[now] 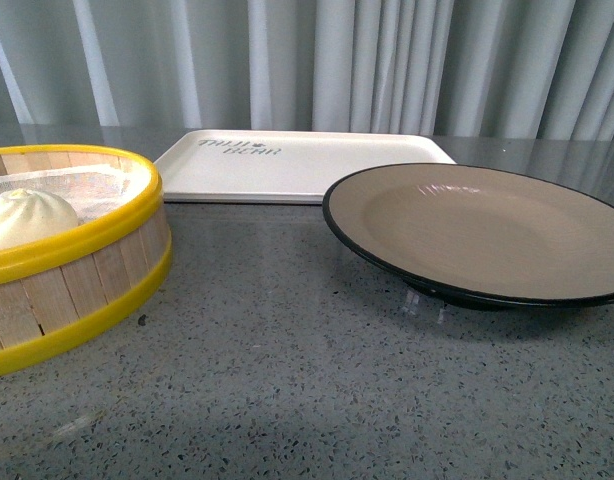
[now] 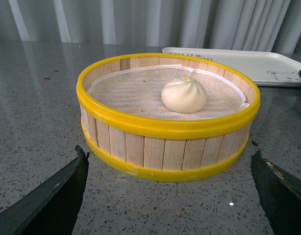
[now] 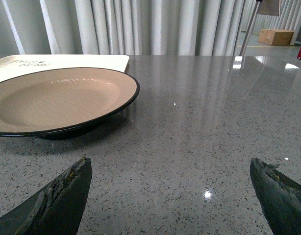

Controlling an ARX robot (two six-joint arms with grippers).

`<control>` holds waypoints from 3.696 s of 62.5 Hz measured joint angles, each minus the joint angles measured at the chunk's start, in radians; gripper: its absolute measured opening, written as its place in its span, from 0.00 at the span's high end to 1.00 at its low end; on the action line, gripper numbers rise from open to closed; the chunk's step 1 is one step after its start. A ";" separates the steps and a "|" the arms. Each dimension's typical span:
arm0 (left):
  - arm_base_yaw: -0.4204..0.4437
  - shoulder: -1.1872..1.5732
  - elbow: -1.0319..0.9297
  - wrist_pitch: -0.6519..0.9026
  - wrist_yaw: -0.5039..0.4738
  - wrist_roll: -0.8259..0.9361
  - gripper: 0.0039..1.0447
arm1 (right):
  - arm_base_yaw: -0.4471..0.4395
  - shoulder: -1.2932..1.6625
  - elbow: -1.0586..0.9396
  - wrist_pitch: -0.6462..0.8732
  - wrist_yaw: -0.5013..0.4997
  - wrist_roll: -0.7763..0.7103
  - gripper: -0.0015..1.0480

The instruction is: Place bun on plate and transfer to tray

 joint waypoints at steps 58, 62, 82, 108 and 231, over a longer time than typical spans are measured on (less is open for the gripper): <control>0.103 0.315 0.215 -0.256 -0.016 -0.096 0.06 | 0.000 0.000 0.000 0.000 0.000 0.000 0.08; 0.180 0.381 0.274 -0.190 0.037 -0.091 0.06 | 0.000 0.000 0.000 0.000 0.001 0.000 0.08; 0.110 0.927 0.669 0.071 0.029 -0.063 0.06 | 0.000 0.000 0.000 0.000 0.000 0.000 0.08; -0.154 1.314 0.941 -0.109 -0.029 0.048 0.06 | 0.000 0.000 0.000 0.000 0.000 0.000 0.08; -0.111 1.376 1.032 -0.248 -0.068 0.116 0.97 | 0.000 0.000 0.000 0.000 0.000 0.000 0.08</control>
